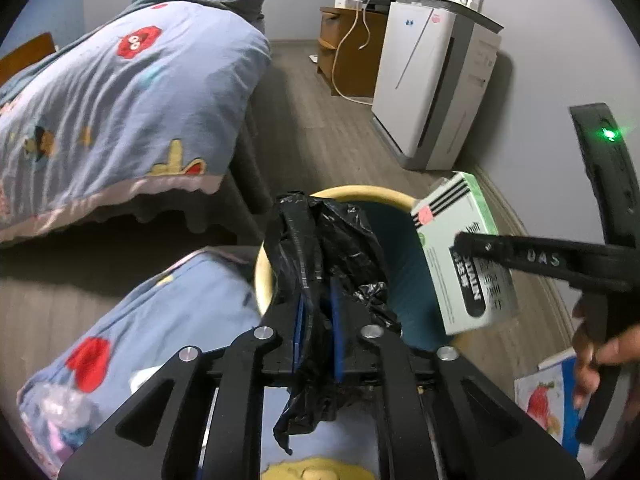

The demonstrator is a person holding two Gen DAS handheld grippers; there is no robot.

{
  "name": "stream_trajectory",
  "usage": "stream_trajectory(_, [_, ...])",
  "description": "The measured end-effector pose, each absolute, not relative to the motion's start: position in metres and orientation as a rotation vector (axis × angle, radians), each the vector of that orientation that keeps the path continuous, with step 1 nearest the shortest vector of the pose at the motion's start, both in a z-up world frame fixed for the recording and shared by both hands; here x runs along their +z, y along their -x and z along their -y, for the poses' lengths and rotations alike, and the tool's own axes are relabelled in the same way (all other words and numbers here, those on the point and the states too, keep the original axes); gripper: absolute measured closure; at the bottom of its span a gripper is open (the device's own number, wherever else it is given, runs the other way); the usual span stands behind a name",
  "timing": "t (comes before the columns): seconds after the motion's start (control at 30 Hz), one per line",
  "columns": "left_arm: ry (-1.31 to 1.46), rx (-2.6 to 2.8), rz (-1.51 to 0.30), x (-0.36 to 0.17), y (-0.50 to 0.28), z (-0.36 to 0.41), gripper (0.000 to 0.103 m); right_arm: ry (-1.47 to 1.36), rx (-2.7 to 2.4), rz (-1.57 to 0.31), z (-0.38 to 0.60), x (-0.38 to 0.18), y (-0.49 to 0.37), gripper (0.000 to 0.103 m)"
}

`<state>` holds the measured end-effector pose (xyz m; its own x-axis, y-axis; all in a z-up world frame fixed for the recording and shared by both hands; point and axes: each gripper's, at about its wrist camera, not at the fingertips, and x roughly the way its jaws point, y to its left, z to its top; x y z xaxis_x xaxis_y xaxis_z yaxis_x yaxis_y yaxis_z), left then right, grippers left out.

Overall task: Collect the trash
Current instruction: 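Carry both items over the yellow-rimmed bin and open both tools to drop them, then grasp the pink wrapper with left tool while right tool grasps foil blister pack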

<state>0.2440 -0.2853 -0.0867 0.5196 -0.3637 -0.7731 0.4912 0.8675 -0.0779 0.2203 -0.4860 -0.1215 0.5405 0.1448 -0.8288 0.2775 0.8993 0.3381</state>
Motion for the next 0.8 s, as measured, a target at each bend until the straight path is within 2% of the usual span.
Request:
stream_trajectory(0.07, [-0.155, -0.519, -0.885, -0.087, -0.246, 0.289, 0.075, -0.469, -0.085, -0.995, 0.485, -0.119, -0.22, 0.075])
stream_trajectory(0.1, [-0.163, -0.516, -0.881, -0.088, -0.248, 0.291, 0.066, -0.469, -0.085, -0.99, 0.484, -0.118, -0.221, 0.066])
stream_trajectory(0.13, [-0.166, -0.514, -0.876, -0.087, -0.247, 0.292, 0.057, -0.465, -0.086, -0.984, 0.483, -0.116, -0.221, 0.06])
stream_trajectory(0.2, [-0.161, -0.515, -0.857, -0.083, -0.244, 0.291, 0.053, -0.462, -0.081, -0.98, 0.482, -0.114, -0.225, 0.059])
stream_trajectory(0.3, [-0.15, -0.505, -0.848, -0.077, -0.241, 0.285, 0.041, -0.462, -0.089, -0.97, 0.482, -0.112, -0.223, 0.045])
stream_trajectory(0.37, [-0.136, -0.504, -0.84, -0.072, -0.236, 0.28, 0.035, -0.464, -0.087, -0.964, 0.482, -0.109, -0.223, 0.041])
stream_trajectory(0.53, [-0.157, -0.462, -0.817, -0.063, -0.222, 0.261, 0.017, -0.439, -0.079, -0.94, 0.472, -0.098, -0.223, 0.021])
stream_trajectory(0.63, [-0.161, -0.426, -0.803, -0.056, -0.212, 0.244, 0.012, -0.417, -0.067, -0.921, 0.46, -0.089, -0.225, 0.01])
stream_trajectory(0.8, [-0.226, -0.341, -0.78, -0.045, -0.193, 0.21, 0.011, -0.372, -0.033, -0.885, 0.433, -0.07, -0.227, 0.006])
